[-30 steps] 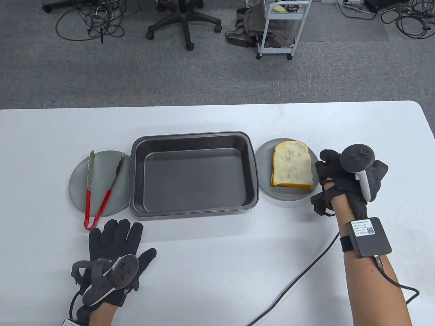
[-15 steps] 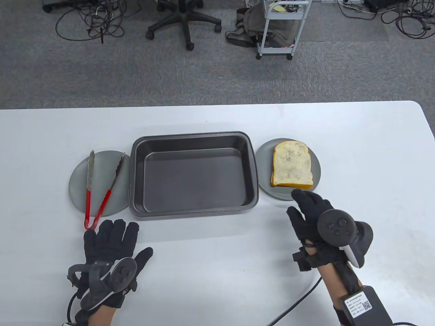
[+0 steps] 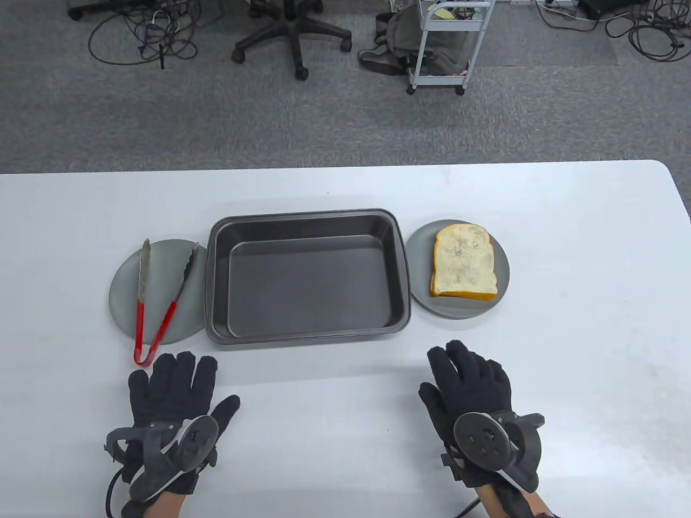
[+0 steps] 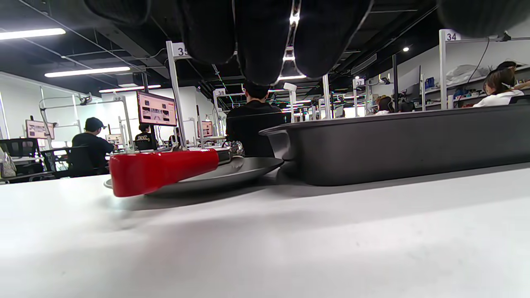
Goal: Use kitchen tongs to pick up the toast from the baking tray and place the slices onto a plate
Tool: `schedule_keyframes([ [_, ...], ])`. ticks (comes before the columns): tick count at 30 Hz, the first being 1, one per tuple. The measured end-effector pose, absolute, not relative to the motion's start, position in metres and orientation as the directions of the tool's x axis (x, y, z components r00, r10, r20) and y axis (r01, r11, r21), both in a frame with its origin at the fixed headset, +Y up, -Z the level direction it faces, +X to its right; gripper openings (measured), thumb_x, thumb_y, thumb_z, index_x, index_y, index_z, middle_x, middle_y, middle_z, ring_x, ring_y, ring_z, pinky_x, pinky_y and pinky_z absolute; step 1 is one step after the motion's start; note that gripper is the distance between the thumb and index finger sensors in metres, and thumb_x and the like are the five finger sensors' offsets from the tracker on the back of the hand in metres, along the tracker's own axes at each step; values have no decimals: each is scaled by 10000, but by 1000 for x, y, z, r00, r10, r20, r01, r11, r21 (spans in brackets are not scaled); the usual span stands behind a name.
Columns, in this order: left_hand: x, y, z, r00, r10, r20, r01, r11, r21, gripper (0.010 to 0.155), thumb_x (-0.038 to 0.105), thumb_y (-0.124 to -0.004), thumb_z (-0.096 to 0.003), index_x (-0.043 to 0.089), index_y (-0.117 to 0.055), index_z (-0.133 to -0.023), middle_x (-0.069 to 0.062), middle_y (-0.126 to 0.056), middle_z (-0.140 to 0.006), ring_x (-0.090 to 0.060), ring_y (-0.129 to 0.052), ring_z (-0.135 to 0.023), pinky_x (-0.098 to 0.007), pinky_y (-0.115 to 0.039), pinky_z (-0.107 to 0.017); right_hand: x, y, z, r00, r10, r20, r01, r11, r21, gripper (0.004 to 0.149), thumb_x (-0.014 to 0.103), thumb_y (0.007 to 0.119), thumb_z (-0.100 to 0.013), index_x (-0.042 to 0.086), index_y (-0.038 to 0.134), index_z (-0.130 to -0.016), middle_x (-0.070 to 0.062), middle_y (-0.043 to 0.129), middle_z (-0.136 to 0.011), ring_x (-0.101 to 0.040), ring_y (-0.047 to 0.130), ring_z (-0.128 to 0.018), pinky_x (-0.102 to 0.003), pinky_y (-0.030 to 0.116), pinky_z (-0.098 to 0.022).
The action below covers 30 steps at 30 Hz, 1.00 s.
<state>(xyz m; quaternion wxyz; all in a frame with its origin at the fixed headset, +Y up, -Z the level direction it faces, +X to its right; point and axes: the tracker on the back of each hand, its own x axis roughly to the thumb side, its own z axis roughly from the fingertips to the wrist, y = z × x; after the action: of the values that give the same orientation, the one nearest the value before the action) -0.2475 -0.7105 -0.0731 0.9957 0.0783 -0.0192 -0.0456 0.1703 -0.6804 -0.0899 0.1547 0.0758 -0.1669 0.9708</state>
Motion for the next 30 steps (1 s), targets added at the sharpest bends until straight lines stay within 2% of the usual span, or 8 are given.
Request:
schedule_keyframes([
  [4, -244, -712, -70, 992, -127, 21, 122, 979, 161, 788, 739, -626, -402, 312, -620, -1064, -87, -654, -1148, -444, -570, -1072, -753, -456, -740, 165, -691, -87, -959, 200, 203, -255, -919, -301, 643, 483, 891, -378, 233, 785, -961, -132, 745, -1042, -419, 827, -916, -696, 627, -679],
  [12, -235, -716, -70, 987, -162, 9, 159, 975, 152, 789, 733, -602, -404, 315, -581, -1074, -96, -592, -1165, -452, -513, -1079, -756, -429, -737, 162, -707, -92, -973, 138, 184, -184, -948, -261, 706, 527, 890, -359, 253, 739, -992, -133, 669, -1094, -456, 700, -1007, -733, 530, -711],
  [22, -234, -717, -71, 984, -178, -2, 177, 974, 139, 797, 737, -599, -400, 320, -561, -1078, -99, -563, -1174, -452, -495, -1084, -757, -417, -740, 161, -707, -92, -980, 103, 172, -143, -961, -237, 838, 622, 891, -318, 288, 646, -1047, -117, 537, -1169, -478, 496, -1093, -782, 329, -719],
  [30, -233, -716, -73, 983, -184, -1, 182, 975, 128, 806, 743, -598, -398, 322, -550, -1083, -99, -546, -1182, -452, -482, -1089, -759, -407, -743, 161, -706, -92, -981, 84, 172, -123, -965, -230, 918, 656, 883, -306, 301, 539, -1080, -109, 469, -1191, -479, 435, -1107, -792, 277, -714],
])
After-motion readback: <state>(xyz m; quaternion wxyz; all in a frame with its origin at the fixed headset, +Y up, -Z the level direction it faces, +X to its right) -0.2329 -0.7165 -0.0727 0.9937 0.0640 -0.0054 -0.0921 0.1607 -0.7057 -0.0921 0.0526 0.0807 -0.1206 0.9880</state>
